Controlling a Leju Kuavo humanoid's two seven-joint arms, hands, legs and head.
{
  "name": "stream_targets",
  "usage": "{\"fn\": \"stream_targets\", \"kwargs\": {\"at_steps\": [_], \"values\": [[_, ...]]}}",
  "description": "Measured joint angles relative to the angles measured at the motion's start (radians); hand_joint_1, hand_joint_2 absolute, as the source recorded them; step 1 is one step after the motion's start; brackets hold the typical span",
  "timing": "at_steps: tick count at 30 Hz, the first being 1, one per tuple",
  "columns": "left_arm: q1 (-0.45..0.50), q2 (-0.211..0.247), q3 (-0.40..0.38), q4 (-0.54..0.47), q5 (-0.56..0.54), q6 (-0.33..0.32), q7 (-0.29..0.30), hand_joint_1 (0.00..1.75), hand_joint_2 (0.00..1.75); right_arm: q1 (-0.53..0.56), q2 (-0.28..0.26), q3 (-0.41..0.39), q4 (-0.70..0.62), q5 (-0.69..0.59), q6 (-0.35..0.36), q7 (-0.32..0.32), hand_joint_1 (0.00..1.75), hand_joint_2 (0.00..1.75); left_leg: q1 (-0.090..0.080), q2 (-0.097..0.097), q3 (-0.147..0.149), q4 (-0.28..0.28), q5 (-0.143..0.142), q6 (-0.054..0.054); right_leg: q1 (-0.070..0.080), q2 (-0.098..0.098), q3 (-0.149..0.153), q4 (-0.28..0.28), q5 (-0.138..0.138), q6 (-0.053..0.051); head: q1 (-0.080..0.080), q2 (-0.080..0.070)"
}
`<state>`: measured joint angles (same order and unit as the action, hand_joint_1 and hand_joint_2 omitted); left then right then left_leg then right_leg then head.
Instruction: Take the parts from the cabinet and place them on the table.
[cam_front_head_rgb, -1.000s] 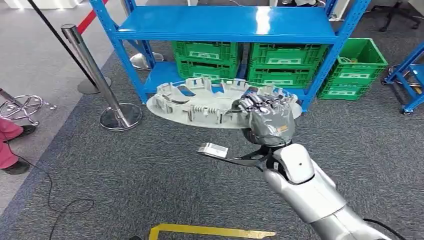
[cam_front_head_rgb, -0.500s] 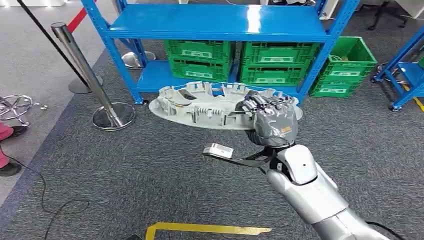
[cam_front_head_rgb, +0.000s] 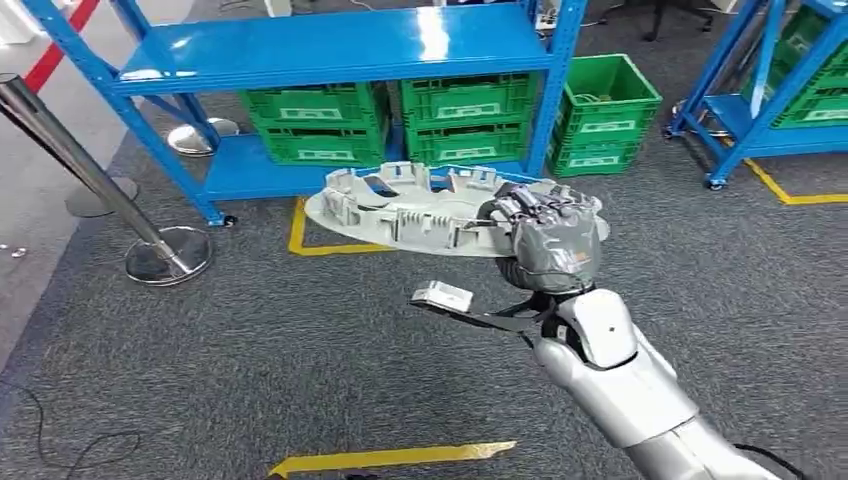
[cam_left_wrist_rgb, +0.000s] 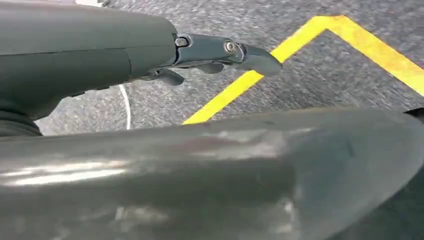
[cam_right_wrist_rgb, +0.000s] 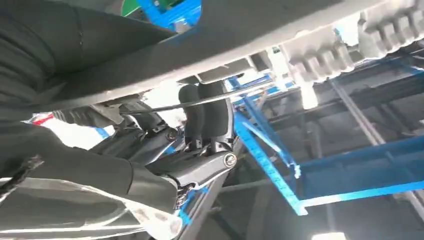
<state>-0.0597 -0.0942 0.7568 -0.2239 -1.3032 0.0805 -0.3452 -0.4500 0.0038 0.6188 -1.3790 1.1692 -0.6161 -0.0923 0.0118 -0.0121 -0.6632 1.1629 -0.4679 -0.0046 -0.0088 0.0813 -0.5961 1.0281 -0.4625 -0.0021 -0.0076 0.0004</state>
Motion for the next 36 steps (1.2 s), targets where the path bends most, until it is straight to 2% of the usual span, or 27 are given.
{"fn": "stream_targets", "kwargs": {"at_steps": [1, 2, 3, 4, 6, 7, 8, 9, 11, 12, 13, 15, 16, 17, 18, 21, 22, 23, 24, 26, 27, 28, 29, 31, 32, 33, 36], "values": [[-0.001, 0.0, 0.0, 0.0, 0.0, 0.0, 0.0, 0.0, 0.0, -0.001, 0.0, 0.0, -0.002, 0.001, 0.004, 0.0, 1.75, 1.75, -0.004, -0.033, 0.043, -0.086, 0.037, 0.015, 0.001, 0.012, 0.0, 0.0, 0.001, 0.001, 0.001, 0.0], [-0.002, 0.007, 0.0, 0.0, 0.001, 0.0, 0.0, 0.0, 0.0, -0.001, 0.0, 0.0, -0.004, 0.003, 0.008, 0.001, 1.75, 1.75, 0.002, -0.096, 0.062, -0.122, 0.026, 0.036, -0.005, 0.016, -0.004, -0.001, 0.003, 0.004, 0.006, 0.0], [0.001, 0.004, -0.001, 0.001, 0.002, -0.001, 0.0, 0.0, 0.0, -0.006, 0.0, 0.0, -0.004, 0.006, 0.015, 0.003, 1.75, 1.75, -0.001, -0.096, 0.06, -0.132, 0.035, 0.033, -0.009, 0.032, -0.011, 0.001, 0.007, 0.01, 0.008, 0.0], [0.001, 0.007, -0.001, 0.001, 0.002, -0.001, 0.0, 0.0, 0.0, -0.005, 0.0, 0.0, -0.005, 0.006, 0.016, 0.003, 1.75, 1.75, -0.01, -0.084, 0.061, -0.132, 0.035, 0.034, -0.017, 0.043, -0.017, 0.0, 0.011, 0.017, -0.003, 0.0], [-0.001, 0.009, -0.001, 0.001, 0.002, -0.001, 0.003, 0.0, 0.0, -0.003, 0.0, -0.002, -0.006, 0.005, 0.018, 0.003, 1.75, 1.75, -0.013, -0.057, 0.07, -0.151, 0.035, 0.036, -0.02, 0.069, -0.024, -0.01, 0.021, 0.032, -0.003, 0.0], [-0.003, 0.009, -0.001, 0.001, 0.002, -0.001, 0.002, 0.0, 0.0, 0.0, 0.0, -0.003, -0.006, 0.005, 0.018, 0.003, 1.75, 1.75, 0.001, -0.032, 0.079, -0.18, 0.042, 0.027, -0.016, 0.055, -0.03, -0.004, 0.015, 0.033, -0.002, 0.0], [-0.004, 0.008, -0.001, 0.001, 0.002, -0.001, 0.001, 0.0, 0.0, -0.002, -0.001, -0.005, -0.006, 0.003, 0.018, 0.003, 1.75, 1.75, -0.002, -0.022, 0.083, -0.189, 0.046, 0.024, -0.008, -0.009, -0.046, 0.014, -0.003, 0.039, 0.005, 0.0], [-0.004, 0.006, -0.001, 0.001, 0.003, -0.001, 0.0, 0.0, 0.0, -0.007, -0.001, -0.004, -0.004, 0.004, 0.018, 0.002, 1.75, 1.75, -0.002, -0.009, 0.082, -0.189, 0.047, 0.023, -0.009, -0.048, -0.072, 0.07, -0.041, 0.045, 0.015, 0.0], [-0.001, 0.006, -0.001, 0.001, 0.003, -0.001, 0.0, 0.0, 0.0, -0.008, -0.001, -0.003, -0.004, 0.007, 0.018, 0.002, 1.75, 1.75, -0.004, 0.023, 0.08, -0.187, 0.046, 0.024, -0.011, -0.073, -0.142, 0.225, -0.108, 0.054, 0.013, 0.0], [0.002, 0.006, -0.001, 0.001, 0.003, -0.001, 0.0, 0.0, 0.0, -0.006, -0.002, -0.004, -0.003, 0.008, 0.017, 0.002, 1.75, 1.75, -0.004, 0.039, 0.079, -0.187, 0.046, 0.024, -0.011, -0.075, -0.162, 0.27, -0.119, 0.058, 0.014, 0.0], [0.002, 0.005, -0.001, 0.001, 0.004, -0.001, 0.0, 0.0, 0.0, -0.004, -0.003, -0.005, -0.003, 0.011, 0.016, 0.002, 1.75, 1.75, -0.004, 0.053, 0.079, -0.186, 0.045, 0.024, -0.012, -0.078, -0.158, 0.267, -0.106, 0.061, 0.014, 0.0], [0.0, 0.003, -0.002, 0.001, 0.005, -0.001, 0.0, 0.0, 0.0, -0.002, -0.003, -0.009, -0.003, 0.014, 0.016, 0.002, 1.75, 1.75, -0.004, 0.077, 0.078, -0.181, 0.043, 0.02, -0.012, -0.092, -0.087, 0.147, -0.039, 0.062, 0.015, 0.0], [-0.002, 0.002, -0.002, 0.001, 0.005, -0.001, 0.0, 0.0, 0.0, -0.003, -0.003, -0.01, -0.003, 0.015, 0.015, 0.004, 1.75, 1.75, -0.004, 0.09, 0.078, -0.176, 0.041, 0.016, -0.012, -0.118, -0.025, 0.043, -0.002, 0.062, 0.014, 0.0], [-0.002, 0.002, -0.003, 0.001, 0.005, -0.001, 0.0, 0.0, 0.0, -0.004, -0.003, -0.013, -0.004, 0.018, 0.015, 0.004, 1.75, 1.75, -0.008, 0.098, 0.077, -0.17, 0.037, 0.01, -0.003, -0.164, 0.0, -0.012, -0.018, 0.054, 0.015, 0.0], [-0.003, 0.003, -0.003, 0.001, 0.005, 0.0, 0.0, 0.0, 0.0, -0.003, -0.003, -0.013, -0.007, 0.021, 0.014, 0.004, 1.75, 1.75, -0.015, 0.106, 0.075, -0.162, 0.033, 0.003, -0.004, -0.147, 0.009, -0.015, -0.005, 0.037, 0.012, 0.0], [-0.003, 0.003, -0.004, 0.001, 0.005, 0.0, 0.0, 0.0, 0.0, -0.001, -0.004, -0.019, -0.009, 0.024, 0.013, 0.005, 1.75, 1.75, -0.012, 0.134, 0.078, -0.165, 0.04, -0.009, 0.001, -0.113, -0.003, -0.009, 0.002, 0.016, 0.011, 0.0], [-0.004, 0.003, -0.005, 0.001, 0.005, 0.0, 0.0, 0.0, 0.0, -0.001, -0.004, -0.021, -0.01, 0.024, 0.013, 0.005, 1.75, 1.75, -0.009, 0.129, 0.074, -0.161, 0.033, -0.017, -0.006, -0.102, -0.003, -0.014, 0.01, 0.004, 0.01, 0.0], [-0.006, 0.004, -0.008, 0.001, 0.005, 0.0, 0.0, 0.0, 0.0, -0.001, -0.004, -0.023, -0.012, 0.025, 0.013, 0.005, 1.75, 1.75, -0.004, 0.074, 0.07, -0.141, 0.006, -0.024, -0.008, -0.095, -0.006, -0.014, 0.013, 0.0, 0.007, 0.0], [-0.004, 0.004, -0.008, 0.001, 0.008, 0.0, 0.0, 0.0, 0.0, -0.001, -0.004, -0.024, -0.012, 0.025, 0.013, 0.006, 1.75, 1.75, -0.002, 0.041, 0.048, -0.083, -0.039, -0.026, -0.009, -0.086, -0.009, -0.014, 0.016, -0.005, 0.005, 0.0], [-0.001, 0.003, -0.009, 0.001, 0.011, 0.0, 0.0, 0.0, 0.0, -0.001, -0.004, -0.024, -0.012, 0.027, 0.013, 0.006, 1.75, 1.75, -0.001, 0.021, -0.016, 0.079, -0.12, -0.029, -0.007, -0.062, -0.016, -0.014, 0.021, -0.009, 0.004, 0.0], [0.002, 0.003, -0.01, 0.001, 0.011, 0.0, 0.0, 0.0, 0.0, -0.001, -0.004, -0.024, -0.011, 0.027, 0.013, 0.006, 1.75, 1.75, -0.002, 0.019, -0.039, 0.139, -0.138, -0.029, -0.006, -0.048, -0.019, -0.014, 0.024, -0.009, 0.005, 0.0], [0.003, 0.003, -0.01, 0.001, 0.011, 0.0, 0.0, 0.0, 0.0, 0.0, -0.004, -0.024, -0.011, 0.027, 0.013, 0.006, 1.75, 1.75, -0.002, 0.018, -0.039, 0.148, -0.133, -0.027, -0.005, -0.034, -0.021, -0.013, 0.027, -0.009, 0.005, 0.0], [0.003, 0.003, -0.011, 0.001, 0.011, 0.0, 0.0, 0.0, 0.0, 0.001, -0.004, -0.026, -0.011, 0.026, 0.013, 0.006, 1.75, 1.75, -0.002, 0.016, -0.022, 0.116, -0.104, -0.023, -0.005, -0.02, -0.023, -0.013, 0.029, -0.007, 0.004, 0.0], [0.001, 0.003, -0.011, 0.001, 0.011, 0.0, 0.0, 0.0, 0.0, 0.0, -0.004, -0.025, -0.012, 0.026, 0.013, 0.006, 1.75, 1.75, -0.002, -0.008, 0.06, -0.041, -0.019, -0.01, -0.005, 0.007, -0.024, -0.013, 0.034, -0.003, 0.003, 0.0], [0.001, 0.005, -0.012, 0.001, 0.011, 0.0, 0.0, 0.0, 0.0, 0.0, -0.004, -0.026, -0.012, 0.026, 0.013, 0.006, 1.75, 1.75, -0.002, -0.057, 0.098, -0.119, 0.01, -0.001, -0.007, 0.017, -0.025, -0.013, 0.036, -0.001, 0.004, 0.0], [0.001, 0.006, -0.013, 0.002, 0.011, 0.0, 0.0, 0.0, 0.0, -0.002, -0.004, -0.026, -0.012, 0.026, 0.013, 0.006, 1.75, 1.75, 0.003, -0.094, 0.107, -0.142, -0.001, 0.008, -0.002, 0.027, -0.031, -0.011, 0.04, 0.005, 0.007, 0.0], [-0.001, 0.007, -0.017, 0.002, 0.011, 0.0, 0.0, 0.0, 0.0, 0.0, -0.004, -0.03, -0.014, 0.026, 0.013, 0.008, 1.75, 1.75, -0.005, -0.06, 0.108, -0.155, -0.007, 0.01, -0.017, 0.063, -0.05, -0.016, 0.056, 0.03, -0.001, 0.0]]}}
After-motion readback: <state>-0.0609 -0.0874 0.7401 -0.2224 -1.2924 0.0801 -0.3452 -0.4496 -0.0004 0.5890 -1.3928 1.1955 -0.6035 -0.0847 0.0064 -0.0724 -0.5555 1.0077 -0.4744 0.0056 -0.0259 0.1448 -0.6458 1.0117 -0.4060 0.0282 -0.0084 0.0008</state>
